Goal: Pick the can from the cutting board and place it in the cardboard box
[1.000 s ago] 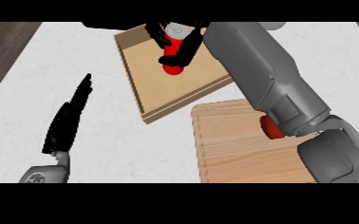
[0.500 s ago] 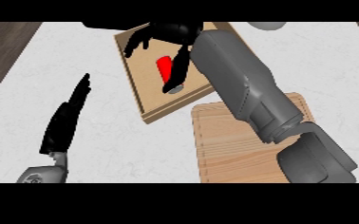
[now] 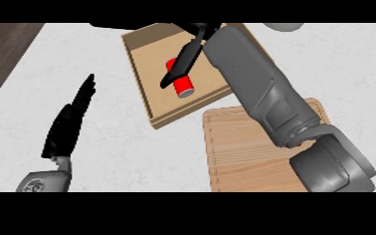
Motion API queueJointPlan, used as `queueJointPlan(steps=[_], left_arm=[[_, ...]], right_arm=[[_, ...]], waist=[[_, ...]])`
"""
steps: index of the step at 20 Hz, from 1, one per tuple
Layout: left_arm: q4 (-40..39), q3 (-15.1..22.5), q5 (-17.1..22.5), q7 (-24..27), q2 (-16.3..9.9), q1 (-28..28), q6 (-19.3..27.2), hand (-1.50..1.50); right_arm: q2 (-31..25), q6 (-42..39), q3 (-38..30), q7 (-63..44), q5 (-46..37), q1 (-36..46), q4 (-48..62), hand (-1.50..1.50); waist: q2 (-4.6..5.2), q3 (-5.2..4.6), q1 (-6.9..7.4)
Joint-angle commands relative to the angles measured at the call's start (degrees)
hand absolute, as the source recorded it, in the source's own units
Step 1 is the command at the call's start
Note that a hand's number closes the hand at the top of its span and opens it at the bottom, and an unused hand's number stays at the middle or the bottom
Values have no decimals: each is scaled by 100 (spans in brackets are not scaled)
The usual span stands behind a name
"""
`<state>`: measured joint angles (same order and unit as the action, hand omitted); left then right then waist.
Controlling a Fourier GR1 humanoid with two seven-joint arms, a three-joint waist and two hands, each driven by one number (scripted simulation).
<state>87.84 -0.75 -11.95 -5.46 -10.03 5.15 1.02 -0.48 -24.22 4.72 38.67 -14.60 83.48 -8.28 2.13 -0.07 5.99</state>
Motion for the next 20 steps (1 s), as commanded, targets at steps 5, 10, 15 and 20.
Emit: queueJointPlan(steps=[5,10,15,20], left_arm=[[8,23,9,-1,6,83,-43,0],[88,59,13,-18,37,142,-45,0],[12,255,-59,-10,186,247,-44,0],[69,219,-75,46,119,315,-49,0]], right_arm=[[-611,-609,-1109,-722,1049,380,455,-150],[-1367,-545,-1321,-856,1222,254,535,-150],[-1843,-845,-1496,-1026,1388,324,557,-150],[-2334,-1271,-1427,-887,1311,126,421,-150]], waist=[[72,-1,70],[195,5,212],[308,11,332],[390,28,421]])
